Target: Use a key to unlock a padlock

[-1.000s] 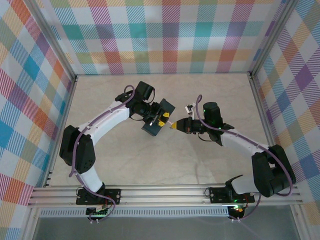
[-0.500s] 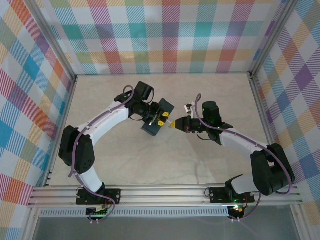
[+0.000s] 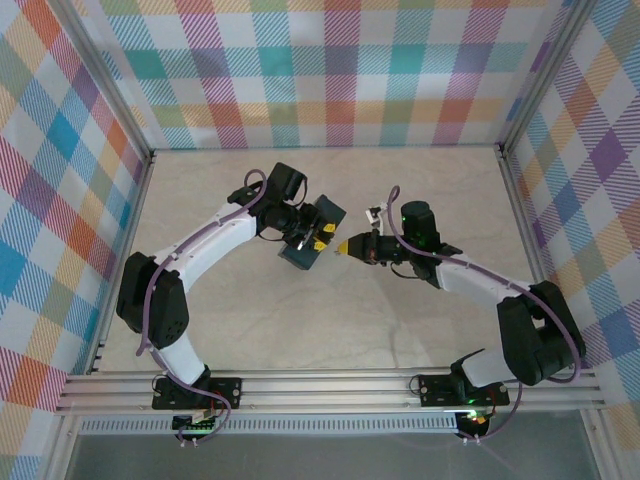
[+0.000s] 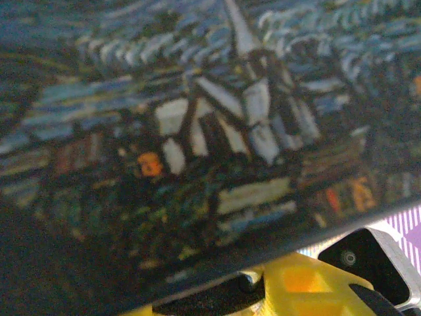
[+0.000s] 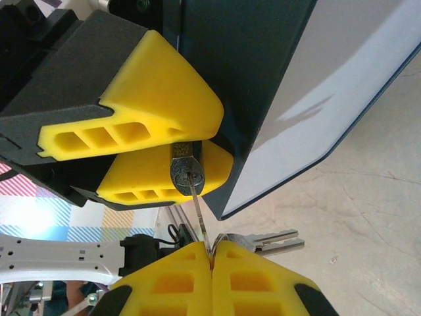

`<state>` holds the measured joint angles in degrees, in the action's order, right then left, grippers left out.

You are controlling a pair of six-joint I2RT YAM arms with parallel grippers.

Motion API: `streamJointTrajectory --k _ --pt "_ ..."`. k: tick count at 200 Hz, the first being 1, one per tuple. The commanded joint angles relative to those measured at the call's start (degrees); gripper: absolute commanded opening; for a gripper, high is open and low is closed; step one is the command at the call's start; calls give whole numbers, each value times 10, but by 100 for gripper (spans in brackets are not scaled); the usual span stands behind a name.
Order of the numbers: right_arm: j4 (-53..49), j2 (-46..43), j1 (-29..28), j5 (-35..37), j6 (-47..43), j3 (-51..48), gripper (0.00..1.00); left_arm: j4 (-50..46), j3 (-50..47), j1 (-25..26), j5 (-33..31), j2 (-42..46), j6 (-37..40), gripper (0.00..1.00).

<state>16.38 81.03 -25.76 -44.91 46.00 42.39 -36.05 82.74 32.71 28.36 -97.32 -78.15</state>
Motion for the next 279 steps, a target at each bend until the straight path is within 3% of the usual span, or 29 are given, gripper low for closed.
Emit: streamJointTrajectory --k 1,38,82,122,154,165,199,233,250,279 --pt "61 7 -7 -26 31 37 0 1 -3 10 21 27 19 8" --pt "110 23 -8 -43 75 41 0 -2 -4 11 20 25 30 7" --pt "100 25 -14 -21 60 51 0 -18 25 15 26 14 49 7" --pt "80 36 -32 3 26 88 0 28 7 24 52 17 11 7" --pt "104 53 -34 5 38 107 0 10 11 24 44 26 8 7" --pt "89 52 -34 3 31 112 6 -5 8 19 29 34 13 7" --pt "-28 2 -28 28 -48 83 32 -51 -16 -21 -25 64 37 7" --pt "-140 -38 3 35 -119 53 46 -77 -35 -45 -39 72 49 7" --pt "-211 -60 5 64 -195 63 46 -83 -32 -48 -36 70 55 7" --pt "-229 -101 -15 110 -343 61 32 -95 -16 -48 -14 53 64 7"
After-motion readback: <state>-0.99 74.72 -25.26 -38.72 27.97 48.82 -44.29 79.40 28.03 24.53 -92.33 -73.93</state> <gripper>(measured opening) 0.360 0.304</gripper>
